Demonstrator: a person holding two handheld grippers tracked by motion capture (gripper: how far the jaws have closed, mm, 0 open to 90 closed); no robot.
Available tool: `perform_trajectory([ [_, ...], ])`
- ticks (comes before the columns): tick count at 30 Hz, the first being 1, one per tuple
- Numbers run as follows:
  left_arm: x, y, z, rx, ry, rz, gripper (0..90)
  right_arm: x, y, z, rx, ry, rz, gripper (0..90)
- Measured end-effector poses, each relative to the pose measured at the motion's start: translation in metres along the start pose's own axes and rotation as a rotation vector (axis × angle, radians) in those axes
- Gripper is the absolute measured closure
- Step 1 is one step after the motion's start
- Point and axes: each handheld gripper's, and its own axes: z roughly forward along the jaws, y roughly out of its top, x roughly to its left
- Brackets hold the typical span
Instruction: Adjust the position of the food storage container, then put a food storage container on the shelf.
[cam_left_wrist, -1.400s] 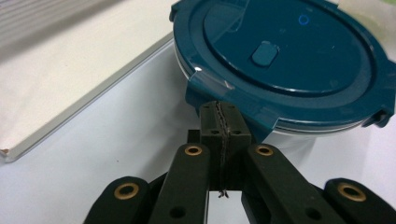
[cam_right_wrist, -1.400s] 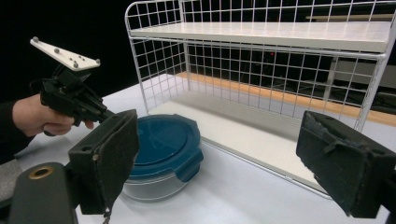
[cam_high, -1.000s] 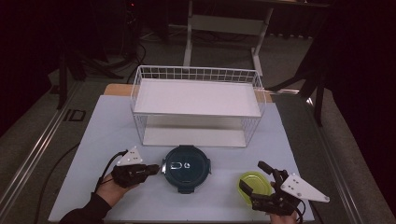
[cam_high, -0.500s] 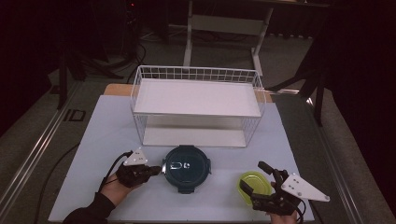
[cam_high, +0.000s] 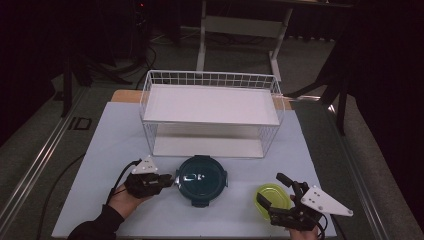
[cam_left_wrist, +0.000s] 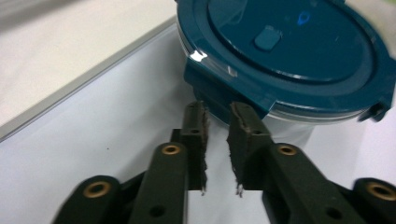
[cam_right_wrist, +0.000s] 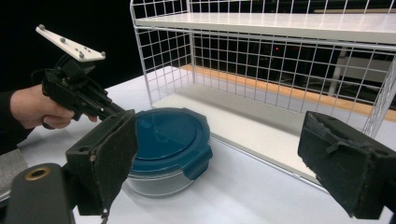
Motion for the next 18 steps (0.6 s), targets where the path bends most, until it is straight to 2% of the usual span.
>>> perform_trajectory([
  [2, 0.000, 0.000, -0.002, -0.012, 0.003, -0.007, 57.6, 0.000, 0.000, 0.000, 0.004, 0.003, -0.003, 11.4],
  [3, 0.001, 0.002, -0.010, -0.058, -0.020, -0.035, 52.6, 0.001, 0.001, 0.002, 0.008, 0.009, -0.006, 11.2],
  [5, 0.001, 0.004, -0.016, -0.083, -0.048, -0.057, 37.3, 0.002, 0.001, 0.003, 0.011, 0.014, -0.006, 10.7],
  [6, 0.001, 0.004, -0.018, -0.087, -0.063, -0.060, 30.3, 0.003, 0.002, 0.004, 0.010, 0.022, -0.009, 10.4],
  [8, 0.000, 0.005, -0.020, -0.092, -0.067, -0.065, 14.5, 0.005, 0.004, 0.006, 0.012, 0.028, -0.014, 10.4],
  [11, -0.002, 0.010, -0.027, -0.115, -0.083, -0.079, 11.3, 0.009, 0.008, 0.006, 0.014, 0.028, -0.034, 10.3],
  [13, -0.004, 0.015, -0.030, -0.119, -0.084, -0.074, 5.6, 0.012, 0.011, 0.007, 0.016, 0.034, -0.054, 10.3],
  [16, -0.007, 0.024, -0.034, -0.123, -0.088, -0.062, 5.2, 0.016, 0.017, 0.010, 0.026, 0.031, -0.074, 10.3],
  [18, -0.008, 0.030, -0.035, -0.128, -0.091, -0.072, 5.2, 0.017, 0.021, 0.012, 0.033, 0.021, -0.081, 10.2],
])
